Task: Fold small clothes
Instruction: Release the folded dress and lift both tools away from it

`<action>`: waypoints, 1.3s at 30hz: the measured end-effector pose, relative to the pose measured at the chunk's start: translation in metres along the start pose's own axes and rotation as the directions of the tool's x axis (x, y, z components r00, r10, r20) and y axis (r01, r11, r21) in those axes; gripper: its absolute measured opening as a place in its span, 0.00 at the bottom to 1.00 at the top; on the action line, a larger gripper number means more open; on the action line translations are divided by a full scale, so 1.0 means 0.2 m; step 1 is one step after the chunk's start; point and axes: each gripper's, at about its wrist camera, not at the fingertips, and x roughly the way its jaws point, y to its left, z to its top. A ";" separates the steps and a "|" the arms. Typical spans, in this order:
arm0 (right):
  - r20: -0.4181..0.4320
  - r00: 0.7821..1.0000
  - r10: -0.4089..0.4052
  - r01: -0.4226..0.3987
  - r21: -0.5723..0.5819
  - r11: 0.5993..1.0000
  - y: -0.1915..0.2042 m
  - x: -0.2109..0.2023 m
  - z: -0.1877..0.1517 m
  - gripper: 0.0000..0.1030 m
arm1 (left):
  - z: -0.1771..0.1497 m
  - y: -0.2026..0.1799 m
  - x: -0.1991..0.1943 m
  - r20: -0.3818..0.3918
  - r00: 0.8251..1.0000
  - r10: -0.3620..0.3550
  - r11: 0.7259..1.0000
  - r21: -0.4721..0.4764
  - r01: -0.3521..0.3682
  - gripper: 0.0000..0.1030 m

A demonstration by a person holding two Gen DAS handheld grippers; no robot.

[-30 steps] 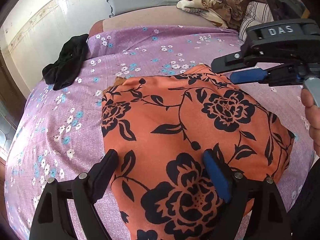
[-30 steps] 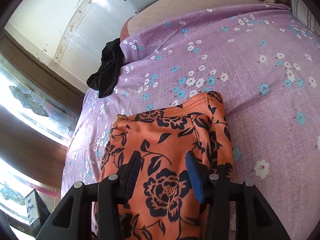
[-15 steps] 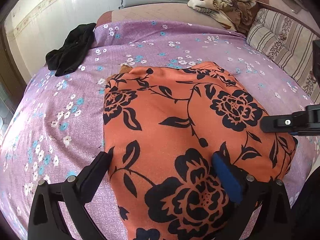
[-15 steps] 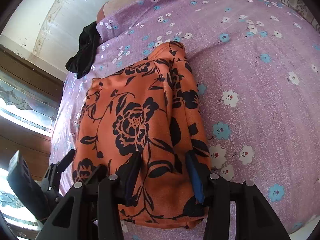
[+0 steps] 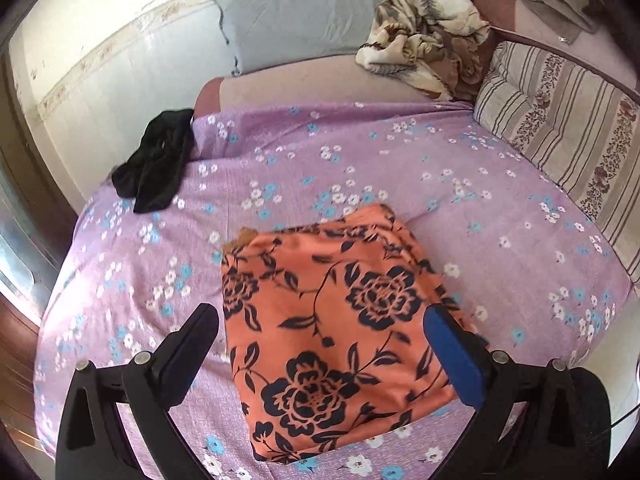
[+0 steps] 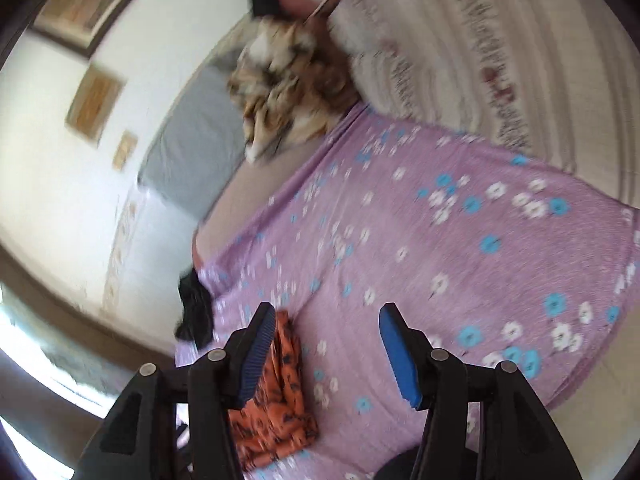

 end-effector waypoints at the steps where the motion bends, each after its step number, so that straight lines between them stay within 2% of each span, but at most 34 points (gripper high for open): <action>1: 0.091 0.996 0.025 -0.032 0.076 0.997 -0.06 -0.12 0.07 0.57 | 0.06 -0.03 -0.05 0.012 1.000 0.024 1.000 0.009 -0.024 0.99; 3: 0.257 0.966 0.034 -0.078 0.163 0.983 -0.14 -0.33 0.17 0.57 | 0.14 -0.08 -0.13 0.033 0.997 0.073 0.997 0.021 -0.074 0.99; 4: 0.315 0.949 0.017 -0.076 0.178 0.981 -0.14 -0.41 0.20 0.57 | 0.17 -0.11 -0.16 0.049 0.995 0.090 0.995 0.030 -0.092 0.99; 6: 0.392 0.920 -0.008 -0.060 0.161 0.985 -0.12 -0.53 0.24 0.58 | 0.20 -0.15 -0.23 0.076 0.992 0.099 0.994 0.042 -0.103 0.99; 8: 0.418 0.908 -0.035 -0.015 0.116 0.993 -0.07 -0.58 0.26 0.62 | 0.21 -0.18 -0.27 0.094 0.992 0.089 0.994 0.054 -0.094 0.99; 10: 0.399 0.916 -0.047 0.022 0.068 0.997 -0.01 -0.57 0.26 0.62 | 0.21 -0.20 -0.29 0.098 0.991 0.091 0.993 0.064 -0.097 0.99; 14: 0.344 0.938 -0.041 0.046 -0.005 0.999 0.08 -0.47 0.22 0.62 | 0.19 -0.21 -0.29 0.087 0.991 0.104 0.991 0.073 -0.110 0.99; 18: 0.281 0.959 -0.017 0.034 -0.054 0.998 0.12 -0.36 0.14 0.62 | 0.17 -0.16 -0.30 0.088 0.990 0.110 0.992 0.048 -0.115 0.99; 20: 0.264 0.964 -0.034 0.066 -0.115 0.991 0.19 -0.31 0.09 0.62 | 0.16 -0.12 -0.33 0.108 0.988 0.109 0.993 0.026 -0.113 0.99; 23: 0.267 0.962 -0.062 0.137 -0.272 0.952 0.36 -0.25 0.00 0.62 | 0.14 -0.06 -0.39 0.155 0.980 0.128 0.992 0.001 -0.129 0.99; 28: 0.306 0.950 -0.065 0.218 -0.498 0.839 0.65 -0.20 -0.20 0.62 | 0.11 0.03 -0.49 0.213 0.965 0.154 0.988 -0.028 -0.152 0.99; 32: 0.312 0.947 -0.075 0.254 -0.587 0.769 0.81 -0.15 -0.31 0.62 | 0.11 0.09 -0.55 0.247 0.953 0.178 0.984 -0.052 -0.171 0.99; 39: 0.313 0.941 -0.127 0.313 -0.669 0.674 1.00 -0.10 -0.44 0.62 | 0.10 0.15 -0.66 0.288 0.936 0.204 0.978 -0.105 -0.181 0.99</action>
